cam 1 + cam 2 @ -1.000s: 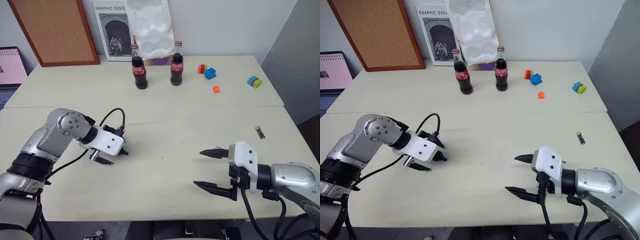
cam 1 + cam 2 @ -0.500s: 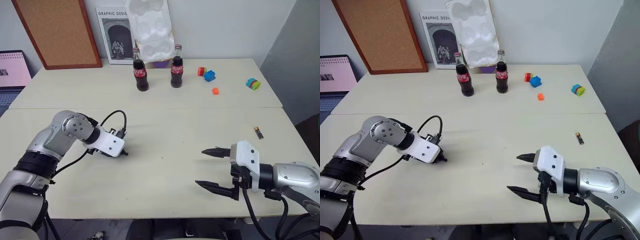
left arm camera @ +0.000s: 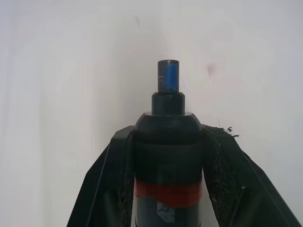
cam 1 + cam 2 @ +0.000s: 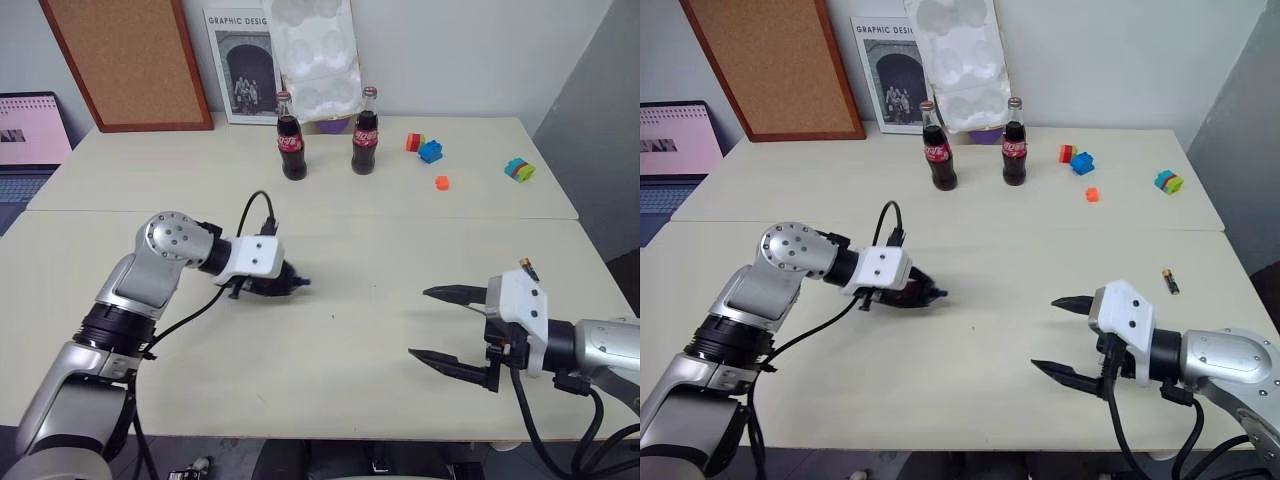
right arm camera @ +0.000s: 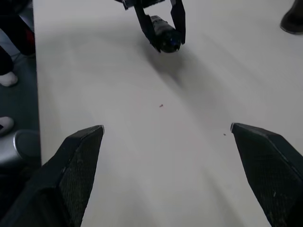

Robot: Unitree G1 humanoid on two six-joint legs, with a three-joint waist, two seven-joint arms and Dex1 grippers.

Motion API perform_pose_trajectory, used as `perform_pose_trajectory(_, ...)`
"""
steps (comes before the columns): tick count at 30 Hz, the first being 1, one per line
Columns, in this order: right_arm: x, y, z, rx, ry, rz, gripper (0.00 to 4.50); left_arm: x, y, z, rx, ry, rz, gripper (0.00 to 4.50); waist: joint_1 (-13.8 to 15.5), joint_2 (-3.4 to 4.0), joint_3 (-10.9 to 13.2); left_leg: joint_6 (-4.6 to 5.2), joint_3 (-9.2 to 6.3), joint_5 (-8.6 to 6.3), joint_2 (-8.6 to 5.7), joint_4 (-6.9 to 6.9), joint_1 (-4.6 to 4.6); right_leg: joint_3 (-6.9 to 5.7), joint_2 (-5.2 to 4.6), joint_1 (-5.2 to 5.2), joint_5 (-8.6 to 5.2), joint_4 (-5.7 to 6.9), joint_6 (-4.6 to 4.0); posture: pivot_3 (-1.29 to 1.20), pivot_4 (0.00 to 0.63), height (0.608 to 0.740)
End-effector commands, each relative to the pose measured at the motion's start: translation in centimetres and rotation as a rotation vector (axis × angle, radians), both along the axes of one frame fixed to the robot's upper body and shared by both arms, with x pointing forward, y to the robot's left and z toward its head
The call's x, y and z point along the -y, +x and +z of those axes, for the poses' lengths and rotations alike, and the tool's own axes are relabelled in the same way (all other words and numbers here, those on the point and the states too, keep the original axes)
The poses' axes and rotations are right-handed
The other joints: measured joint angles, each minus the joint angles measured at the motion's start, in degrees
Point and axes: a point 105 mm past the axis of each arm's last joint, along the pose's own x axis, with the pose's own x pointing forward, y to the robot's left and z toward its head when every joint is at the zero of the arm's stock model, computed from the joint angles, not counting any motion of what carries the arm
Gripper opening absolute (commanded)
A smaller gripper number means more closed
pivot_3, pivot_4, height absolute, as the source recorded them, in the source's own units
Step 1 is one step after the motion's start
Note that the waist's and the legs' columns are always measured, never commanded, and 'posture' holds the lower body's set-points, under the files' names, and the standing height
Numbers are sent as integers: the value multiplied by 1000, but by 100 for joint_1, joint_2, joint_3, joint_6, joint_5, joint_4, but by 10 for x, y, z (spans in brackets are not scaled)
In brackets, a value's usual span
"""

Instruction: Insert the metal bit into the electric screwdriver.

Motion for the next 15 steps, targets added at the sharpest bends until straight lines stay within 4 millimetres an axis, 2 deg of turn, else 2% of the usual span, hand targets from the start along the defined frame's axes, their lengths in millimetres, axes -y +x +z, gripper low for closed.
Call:
perform_pose_trajectory(1, 13, 0, 14, 46, -11, -41, 4500, 29, -2, 44, 4, -265, 9, 1653, 1, -3, 2, 0, -3, 0, 1, 0, 0, -1, 1, 0, 0, 0, 0, 0, 150, 740)
perform_pose_trajectory(7, 26, 4, 24, 75, -24, -95, 4500, 62, 5, 55, -30, -555, 87, 1652, -9, -6, 4, 0, -4, 0, 1, -2, 12, 9, 1, 1, 1, 8, 0, 0, 150, 740)
perform_pose_trajectory(14, 24, 12, 29, 96, -21, -95, 4500, 90, 11, 51, -31, -786, 190, 1652, -7, -6, 4, -1, -2, 0, -1, -9, 24, 13, 2, 5, 1, 10, 0, 0, 150, 740)
perform_pose_trajectory(15, 23, 13, 29, 98, -27, -96, 4500, 94, 11, 44, -34, -796, 208, 1652, -1, -7, 4, -1, -3, 0, 0, -9, 24, 13, 2, 5, 1, 10, 0, 0, 150, 740)
